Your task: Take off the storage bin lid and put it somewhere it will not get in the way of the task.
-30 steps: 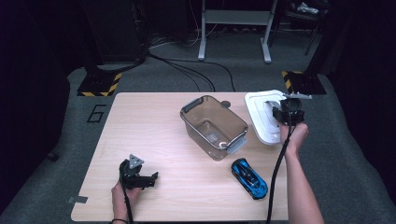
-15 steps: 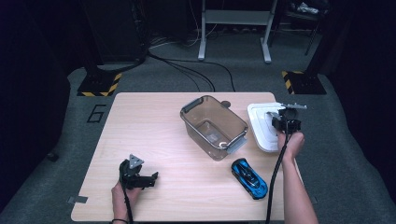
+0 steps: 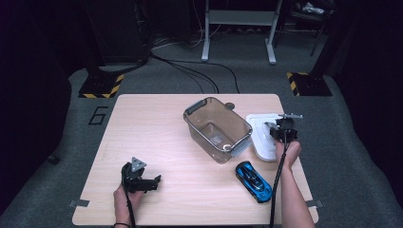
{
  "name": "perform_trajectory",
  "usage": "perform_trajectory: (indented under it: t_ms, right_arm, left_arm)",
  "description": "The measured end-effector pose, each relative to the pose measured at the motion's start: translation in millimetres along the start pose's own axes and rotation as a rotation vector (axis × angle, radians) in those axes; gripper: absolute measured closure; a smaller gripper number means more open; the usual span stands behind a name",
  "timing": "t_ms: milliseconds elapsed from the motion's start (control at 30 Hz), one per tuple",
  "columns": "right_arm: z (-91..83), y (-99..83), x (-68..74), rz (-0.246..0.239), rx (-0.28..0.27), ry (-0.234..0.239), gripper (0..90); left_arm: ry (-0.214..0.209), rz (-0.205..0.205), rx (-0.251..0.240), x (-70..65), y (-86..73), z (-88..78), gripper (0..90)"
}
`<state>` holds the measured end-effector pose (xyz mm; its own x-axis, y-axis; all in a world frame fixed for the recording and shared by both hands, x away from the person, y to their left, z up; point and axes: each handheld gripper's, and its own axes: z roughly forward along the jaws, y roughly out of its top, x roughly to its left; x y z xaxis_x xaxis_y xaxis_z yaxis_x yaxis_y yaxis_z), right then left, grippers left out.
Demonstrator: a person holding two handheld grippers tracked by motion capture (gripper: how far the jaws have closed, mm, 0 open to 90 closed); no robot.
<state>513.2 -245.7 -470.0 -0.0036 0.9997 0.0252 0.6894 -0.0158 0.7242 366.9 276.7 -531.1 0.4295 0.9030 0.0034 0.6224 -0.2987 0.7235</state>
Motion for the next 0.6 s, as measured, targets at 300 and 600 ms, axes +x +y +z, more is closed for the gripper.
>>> perform_trajectory:
  t_ms: [300, 600]
  right_arm:
    - [9.2, -7.1, -1.8, -0.010, 0.033, 0.012, 66.3]
    - [9.1, -9.0, -3.0, -0.039, 0.072, 0.055, 49.6]
  left_arm:
    - [0.001, 0.000, 0.000, -0.1, 0.0, 0.0, 2.3]
    - [0.001, 0.001, 0.000, -0.1, 0.0, 0.0, 2.3]
